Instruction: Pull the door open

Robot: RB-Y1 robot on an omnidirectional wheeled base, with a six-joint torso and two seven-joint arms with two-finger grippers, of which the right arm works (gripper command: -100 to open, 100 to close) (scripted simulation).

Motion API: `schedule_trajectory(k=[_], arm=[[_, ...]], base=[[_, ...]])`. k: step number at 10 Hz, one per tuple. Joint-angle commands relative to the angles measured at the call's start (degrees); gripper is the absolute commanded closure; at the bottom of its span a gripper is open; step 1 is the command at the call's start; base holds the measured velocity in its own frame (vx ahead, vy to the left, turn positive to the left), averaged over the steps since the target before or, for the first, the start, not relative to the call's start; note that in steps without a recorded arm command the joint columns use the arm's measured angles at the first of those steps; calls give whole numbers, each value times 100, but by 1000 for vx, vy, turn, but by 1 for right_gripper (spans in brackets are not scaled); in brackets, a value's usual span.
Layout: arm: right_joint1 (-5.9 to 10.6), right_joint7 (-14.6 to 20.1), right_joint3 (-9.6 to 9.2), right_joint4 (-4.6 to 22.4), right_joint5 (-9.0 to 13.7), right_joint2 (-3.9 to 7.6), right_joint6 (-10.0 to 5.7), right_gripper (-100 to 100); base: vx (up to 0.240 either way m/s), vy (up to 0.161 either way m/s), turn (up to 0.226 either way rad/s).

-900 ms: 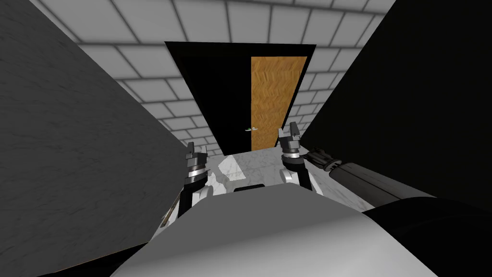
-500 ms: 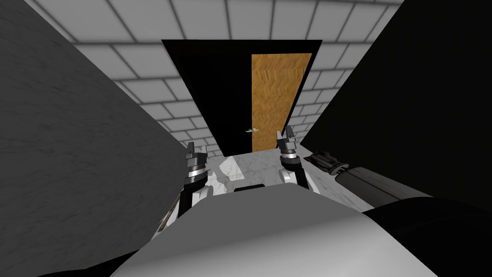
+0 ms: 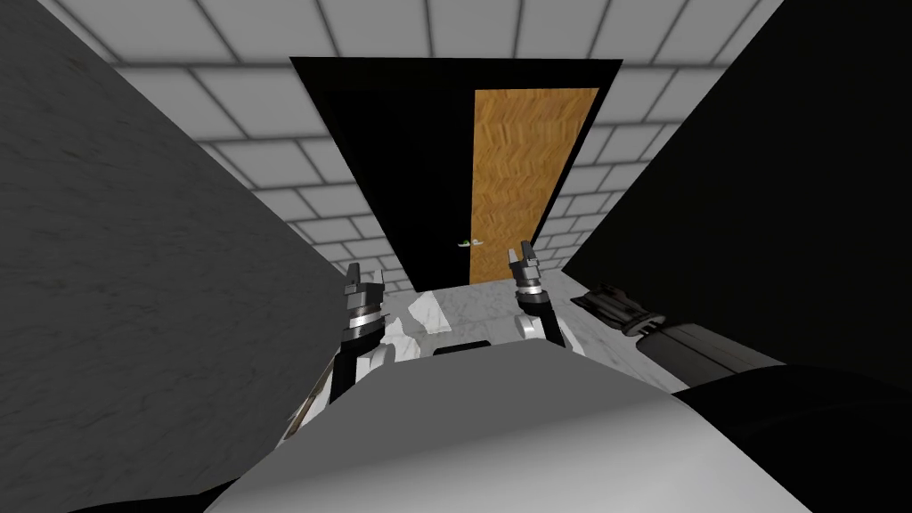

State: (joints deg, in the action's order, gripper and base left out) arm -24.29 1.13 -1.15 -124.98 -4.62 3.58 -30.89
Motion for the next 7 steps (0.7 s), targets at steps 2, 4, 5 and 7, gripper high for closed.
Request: schedule_trajectory(k=[2,4,5,7], arm=[[100,53,65,365,50,60,-77,-100],[155,86,95,640,82,97,-132,-100],[182,103,110,777,98,116,-159,-100],[238,137,141,1059,131,154,-215,-100]], base=[[99,-14,34],[88,-12,41],[97,-22,41],[99,-17,39]])
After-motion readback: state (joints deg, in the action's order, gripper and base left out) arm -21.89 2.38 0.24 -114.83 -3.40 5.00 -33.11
